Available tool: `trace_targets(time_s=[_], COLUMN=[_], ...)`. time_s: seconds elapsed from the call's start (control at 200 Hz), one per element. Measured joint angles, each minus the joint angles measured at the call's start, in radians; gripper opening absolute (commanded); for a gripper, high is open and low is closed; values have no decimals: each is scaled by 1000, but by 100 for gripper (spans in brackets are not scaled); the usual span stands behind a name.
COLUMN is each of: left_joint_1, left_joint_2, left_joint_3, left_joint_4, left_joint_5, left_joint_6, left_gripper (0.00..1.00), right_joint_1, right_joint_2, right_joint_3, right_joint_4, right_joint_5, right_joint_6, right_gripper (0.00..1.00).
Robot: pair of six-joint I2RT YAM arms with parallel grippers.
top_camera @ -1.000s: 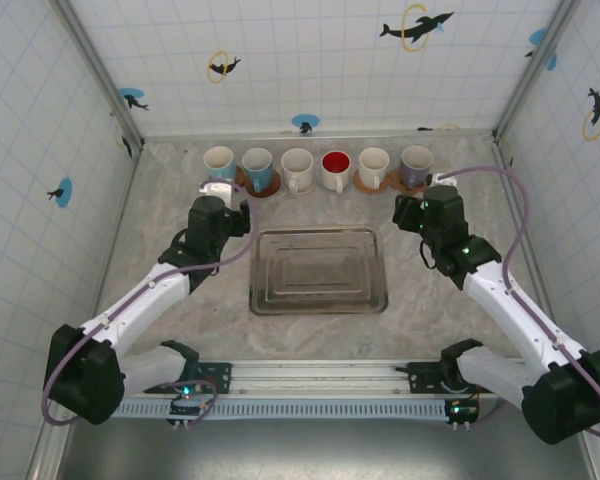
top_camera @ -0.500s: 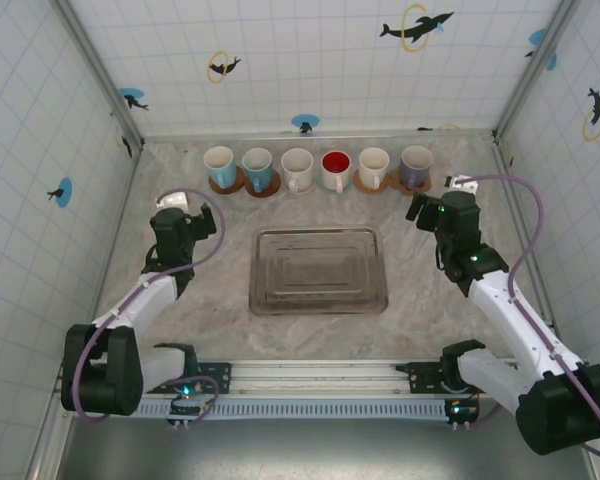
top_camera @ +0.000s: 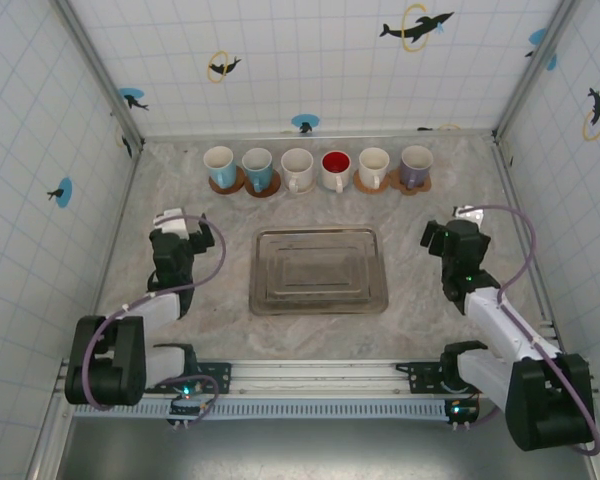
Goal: Place the cup by the coaster
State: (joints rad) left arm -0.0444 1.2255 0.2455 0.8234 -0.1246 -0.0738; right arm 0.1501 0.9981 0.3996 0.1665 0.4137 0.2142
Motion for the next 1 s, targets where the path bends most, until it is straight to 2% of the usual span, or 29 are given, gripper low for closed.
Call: trace_targets(time_s=[0.24,0.395,0.581,0.776,1.001], left_joint_1=[2,8,8,8,8], left_joint_2=[54,162,270,276,276], left_joint_3=[-78,-107,-116,-108,-22], left_joint_4=[193,372,489,503,426], left_joint_5=[-16,-29,-33,-18,5], left_joint_6=[29,51,53,68,78], left_gripper=[97,97,97,97,97], right_joint_1=[-78,-88,-91,-92,-93], right_joint_2=[-37,-21,48,113,210], right_joint_3=[-100,-166,-175,-175,-164], right_joint_4=[150,254,349,444,525], right_joint_5=[-2,-4,-21,-31,-66], right_joint_6=[-22,-22,-39,-73,-95], right_gripper=[100,100,100,100,100])
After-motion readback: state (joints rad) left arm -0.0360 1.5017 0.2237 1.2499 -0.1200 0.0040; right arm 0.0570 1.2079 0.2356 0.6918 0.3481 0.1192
